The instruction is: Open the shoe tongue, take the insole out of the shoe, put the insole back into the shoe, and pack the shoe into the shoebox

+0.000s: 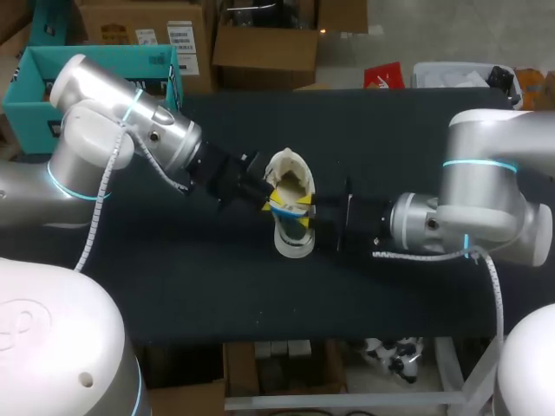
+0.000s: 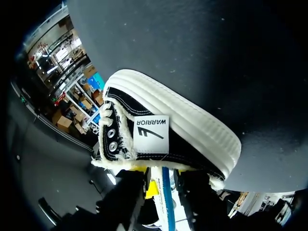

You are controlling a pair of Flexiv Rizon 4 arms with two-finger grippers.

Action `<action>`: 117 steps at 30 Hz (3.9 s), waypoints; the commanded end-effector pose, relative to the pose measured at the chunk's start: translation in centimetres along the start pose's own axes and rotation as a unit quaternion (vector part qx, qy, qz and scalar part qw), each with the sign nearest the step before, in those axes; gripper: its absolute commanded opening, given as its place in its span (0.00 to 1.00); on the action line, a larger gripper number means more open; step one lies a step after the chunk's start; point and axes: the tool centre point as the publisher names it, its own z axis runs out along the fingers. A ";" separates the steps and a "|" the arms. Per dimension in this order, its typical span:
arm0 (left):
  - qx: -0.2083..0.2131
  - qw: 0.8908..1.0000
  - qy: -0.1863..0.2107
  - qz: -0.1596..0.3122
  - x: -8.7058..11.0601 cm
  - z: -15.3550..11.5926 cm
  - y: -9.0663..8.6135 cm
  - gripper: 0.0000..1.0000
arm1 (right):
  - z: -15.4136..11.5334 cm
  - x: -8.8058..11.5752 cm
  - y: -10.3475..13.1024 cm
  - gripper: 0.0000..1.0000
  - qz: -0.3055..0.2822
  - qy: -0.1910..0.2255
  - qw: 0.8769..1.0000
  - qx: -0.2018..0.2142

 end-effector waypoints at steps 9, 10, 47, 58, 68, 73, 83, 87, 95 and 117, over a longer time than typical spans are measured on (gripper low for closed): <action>-0.005 1.000 -0.009 -0.001 0.1 0.0 0.2 0.00 | -0.6 -0.4 -1.7 1.00 -0.004 0.001 1.000 -0.006; -0.005 1.000 -0.010 -0.001 0.1 0.0 0.3 0.00 | -0.6 -0.4 -2.0 1.00 -0.005 0.001 1.000 -0.009; -0.018 1.000 -0.003 -0.017 -0.8 1.0 2.6 0.00 | 1.2 0.4 -0.5 0.00 -0.011 -0.007 1.000 -0.004; -0.009 1.000 0.001 -0.018 -0.2 0.6 2.5 0.50 | 1.0 0.6 0.6 0.00 0.001 -0.004 1.000 -0.017; -0.002 1.000 -0.012 -0.001 -0.1 0.5 0.7 0.29 | 0.7 0.5 0.7 0.00 0.002 -0.002 1.000 -0.025; -0.001 1.000 -0.014 0.000 -0.6 1.1 0.4 0.24 | 0.8 0.5 0.8 0.00 0.004 -0.003 1.000 -0.025; -0.011 1.000 -0.014 -0.005 -0.4 1.2 0.8 0.00 | -0.1 -0.1 -1.1 0.59 0.001 -0.002 0.999 -0.037; -0.014 1.000 -0.014 -0.007 -0.3 1.2 0.9 0.00 | -0.5 -0.4 -2.4 0.49 -0.005 -0.002 0.999 -0.049; -0.016 1.000 -0.015 -0.010 -0.3 1.5 0.9 0.00 | -0.6 -0.7 -3.3 0.33 -0.012 -0.002 0.998 -0.058; -0.011 0.999 0.000 -0.038 -0.6 2.4 2.9 0.68 | 0.7 0.4 0.1 0.00 0.004 -0.013 0.998 -0.060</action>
